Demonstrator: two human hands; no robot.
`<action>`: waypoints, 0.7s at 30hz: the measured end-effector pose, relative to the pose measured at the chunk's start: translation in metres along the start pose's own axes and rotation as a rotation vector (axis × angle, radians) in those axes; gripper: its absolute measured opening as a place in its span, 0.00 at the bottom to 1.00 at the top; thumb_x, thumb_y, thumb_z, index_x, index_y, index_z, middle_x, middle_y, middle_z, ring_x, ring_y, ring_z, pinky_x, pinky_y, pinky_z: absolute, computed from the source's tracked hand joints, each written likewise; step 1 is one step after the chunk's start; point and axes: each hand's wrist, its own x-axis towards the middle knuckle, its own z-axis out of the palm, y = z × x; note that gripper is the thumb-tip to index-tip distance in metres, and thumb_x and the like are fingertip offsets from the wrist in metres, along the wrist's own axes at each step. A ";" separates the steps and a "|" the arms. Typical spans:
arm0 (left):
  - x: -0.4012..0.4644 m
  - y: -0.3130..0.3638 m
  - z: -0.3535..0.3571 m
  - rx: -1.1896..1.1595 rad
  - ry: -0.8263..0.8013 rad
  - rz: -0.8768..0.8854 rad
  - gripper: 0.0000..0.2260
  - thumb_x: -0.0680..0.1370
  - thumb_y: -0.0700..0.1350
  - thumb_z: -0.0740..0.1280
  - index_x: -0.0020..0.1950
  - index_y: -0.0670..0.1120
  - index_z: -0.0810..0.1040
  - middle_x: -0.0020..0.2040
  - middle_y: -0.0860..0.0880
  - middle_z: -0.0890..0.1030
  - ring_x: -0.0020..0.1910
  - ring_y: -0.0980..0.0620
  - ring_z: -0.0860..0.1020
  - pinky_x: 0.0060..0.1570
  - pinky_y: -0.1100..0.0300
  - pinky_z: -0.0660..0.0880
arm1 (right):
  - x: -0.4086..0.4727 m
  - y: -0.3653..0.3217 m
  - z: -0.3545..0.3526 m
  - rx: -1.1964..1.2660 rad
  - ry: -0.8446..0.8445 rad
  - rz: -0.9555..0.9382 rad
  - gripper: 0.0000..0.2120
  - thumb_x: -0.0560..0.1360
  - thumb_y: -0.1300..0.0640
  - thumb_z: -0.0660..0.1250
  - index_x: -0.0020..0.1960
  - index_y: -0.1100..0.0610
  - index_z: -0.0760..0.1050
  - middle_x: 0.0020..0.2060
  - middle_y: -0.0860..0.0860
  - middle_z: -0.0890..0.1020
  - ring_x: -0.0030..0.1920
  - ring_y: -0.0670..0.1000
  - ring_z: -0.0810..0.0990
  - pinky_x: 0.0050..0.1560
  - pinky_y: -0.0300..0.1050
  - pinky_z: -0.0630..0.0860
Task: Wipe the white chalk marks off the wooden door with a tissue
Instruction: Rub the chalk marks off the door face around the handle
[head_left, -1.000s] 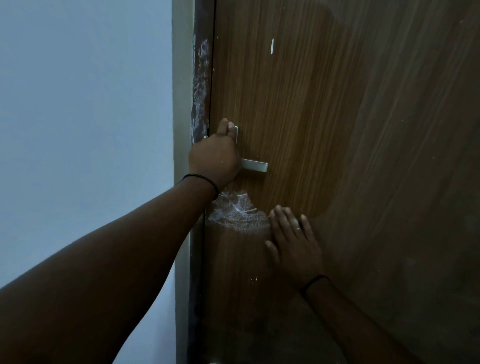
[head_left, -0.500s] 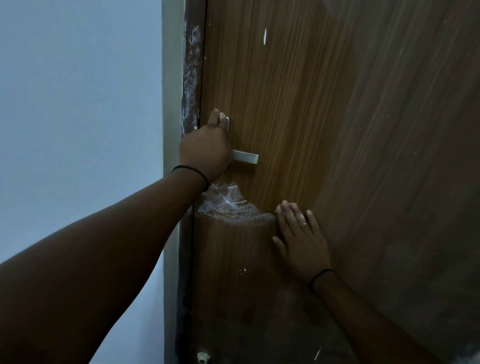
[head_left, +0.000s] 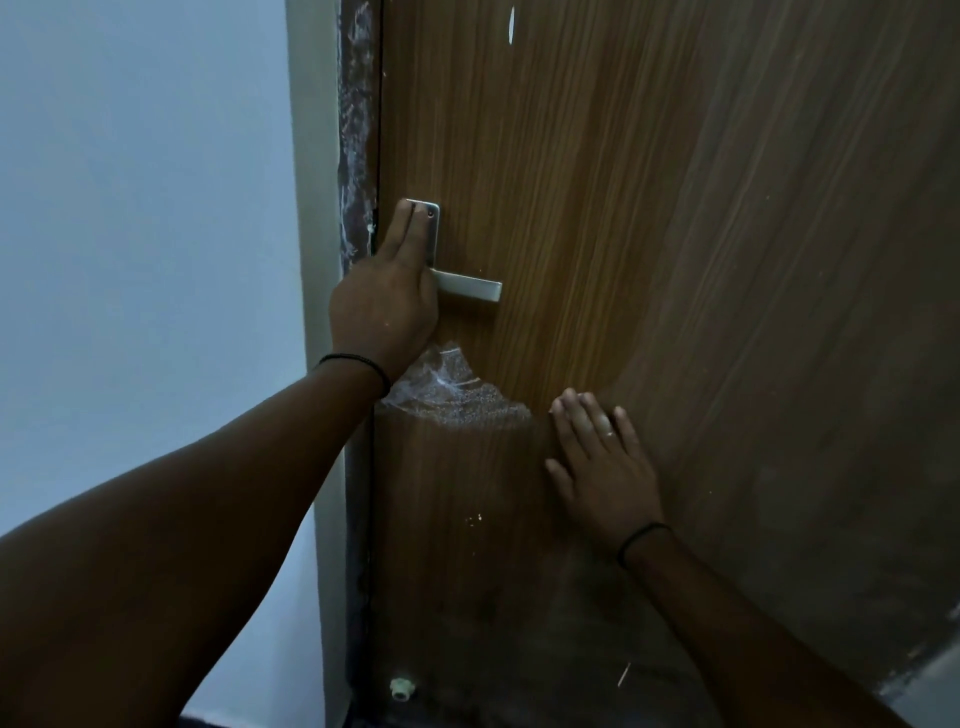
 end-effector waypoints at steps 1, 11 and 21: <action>-0.004 0.000 0.000 0.000 0.005 0.052 0.24 0.82 0.49 0.54 0.78 0.45 0.61 0.78 0.47 0.62 0.44 0.45 0.79 0.39 0.54 0.74 | 0.004 0.004 -0.004 0.009 0.013 0.035 0.32 0.81 0.42 0.52 0.79 0.57 0.51 0.79 0.53 0.51 0.79 0.52 0.50 0.77 0.55 0.47; -0.080 -0.011 0.020 0.005 -0.078 0.171 0.27 0.79 0.48 0.57 0.78 0.43 0.61 0.79 0.44 0.58 0.44 0.49 0.72 0.36 0.61 0.66 | 0.007 -0.029 0.009 0.070 -0.003 -0.008 0.34 0.81 0.42 0.56 0.80 0.56 0.49 0.79 0.52 0.49 0.79 0.52 0.47 0.77 0.55 0.47; -0.195 -0.025 0.060 0.040 -0.522 0.143 0.34 0.72 0.48 0.73 0.76 0.45 0.65 0.76 0.44 0.66 0.47 0.44 0.79 0.36 0.52 0.76 | 0.042 -0.042 -0.016 0.138 0.022 0.042 0.35 0.81 0.38 0.48 0.80 0.56 0.43 0.80 0.53 0.44 0.79 0.52 0.41 0.78 0.55 0.43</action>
